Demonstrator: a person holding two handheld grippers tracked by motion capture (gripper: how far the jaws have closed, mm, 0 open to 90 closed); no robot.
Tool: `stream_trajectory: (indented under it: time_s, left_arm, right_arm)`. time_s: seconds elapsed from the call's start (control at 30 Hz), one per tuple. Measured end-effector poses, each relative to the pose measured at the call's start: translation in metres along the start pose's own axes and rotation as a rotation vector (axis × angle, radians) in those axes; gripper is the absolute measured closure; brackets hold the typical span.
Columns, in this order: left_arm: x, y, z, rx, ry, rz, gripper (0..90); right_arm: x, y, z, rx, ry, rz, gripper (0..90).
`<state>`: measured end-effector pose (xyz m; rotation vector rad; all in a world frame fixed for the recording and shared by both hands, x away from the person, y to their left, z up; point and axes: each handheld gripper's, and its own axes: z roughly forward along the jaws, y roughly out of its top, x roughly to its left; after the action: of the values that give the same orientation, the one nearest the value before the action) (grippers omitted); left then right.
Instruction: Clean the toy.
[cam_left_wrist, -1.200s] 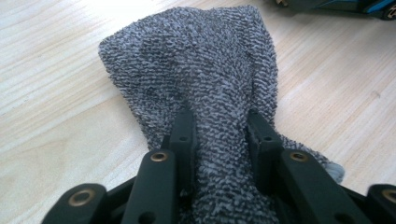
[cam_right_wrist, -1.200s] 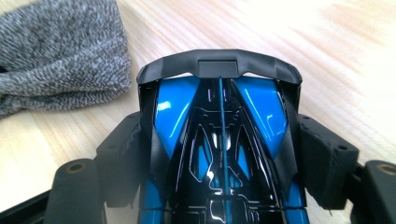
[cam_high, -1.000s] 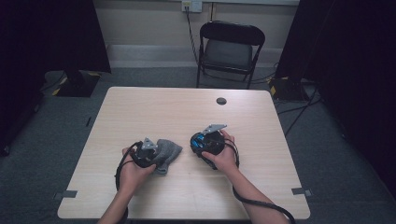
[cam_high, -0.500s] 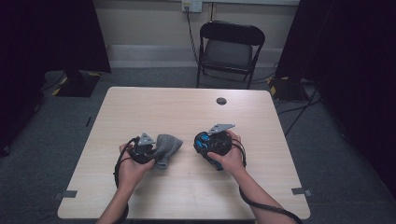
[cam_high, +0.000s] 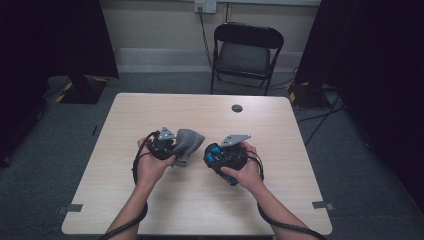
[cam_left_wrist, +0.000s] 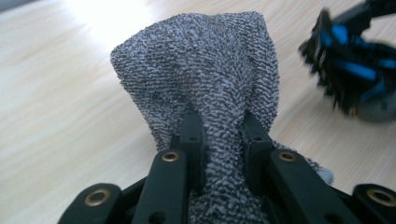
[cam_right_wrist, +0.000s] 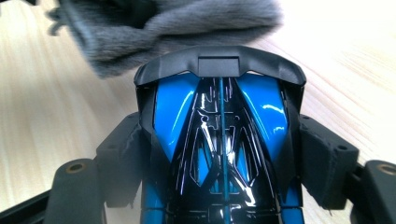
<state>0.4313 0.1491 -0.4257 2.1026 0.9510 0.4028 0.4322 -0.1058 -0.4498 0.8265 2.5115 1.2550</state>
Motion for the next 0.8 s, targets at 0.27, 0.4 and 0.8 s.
stream_trajectory:
  time_s: [0.27,0.4,0.8]
  left_arm:
    - [-0.019,0.017,0.015,0.0,-0.084,0.07,75.3]
    - [-0.023,0.019,0.015,0.003,-0.103,0.091,75.3]
    - [-0.025,0.018,0.012,-0.007,-0.15,0.096,75.3]
  right_arm:
    - [0.005,0.005,-0.004,-0.011,0.002,-0.011,25.6]
    - [0.004,0.005,-0.007,-0.007,-0.008,-0.011,25.6]
    - [-0.004,0.005,-0.008,0.007,-0.031,0.006,25.6]
